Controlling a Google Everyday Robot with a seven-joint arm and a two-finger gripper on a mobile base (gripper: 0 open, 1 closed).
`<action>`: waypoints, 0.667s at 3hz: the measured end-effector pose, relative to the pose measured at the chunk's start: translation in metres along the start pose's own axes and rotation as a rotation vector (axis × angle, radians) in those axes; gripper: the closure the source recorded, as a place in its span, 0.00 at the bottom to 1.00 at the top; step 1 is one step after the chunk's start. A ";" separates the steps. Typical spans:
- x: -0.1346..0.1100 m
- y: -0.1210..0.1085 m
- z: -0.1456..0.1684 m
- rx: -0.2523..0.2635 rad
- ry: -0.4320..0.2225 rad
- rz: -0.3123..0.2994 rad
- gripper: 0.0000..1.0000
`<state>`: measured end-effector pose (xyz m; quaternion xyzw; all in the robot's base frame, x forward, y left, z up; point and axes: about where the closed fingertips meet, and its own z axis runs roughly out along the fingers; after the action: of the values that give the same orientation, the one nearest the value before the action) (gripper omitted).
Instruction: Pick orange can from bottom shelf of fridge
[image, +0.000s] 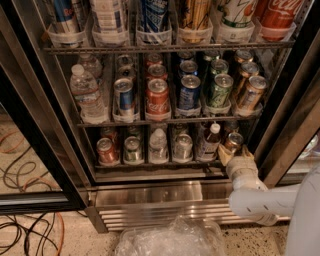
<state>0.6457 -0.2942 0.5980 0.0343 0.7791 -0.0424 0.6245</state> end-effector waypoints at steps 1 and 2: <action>-0.004 0.001 0.009 -0.003 -0.015 0.003 0.27; -0.006 0.002 0.016 -0.005 -0.029 0.020 0.28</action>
Offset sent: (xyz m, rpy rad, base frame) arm 0.0239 -0.0008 0.0025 0.0353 -0.0474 -0.0021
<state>0.6625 -0.2937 0.6007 0.0397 0.7696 -0.0347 0.6363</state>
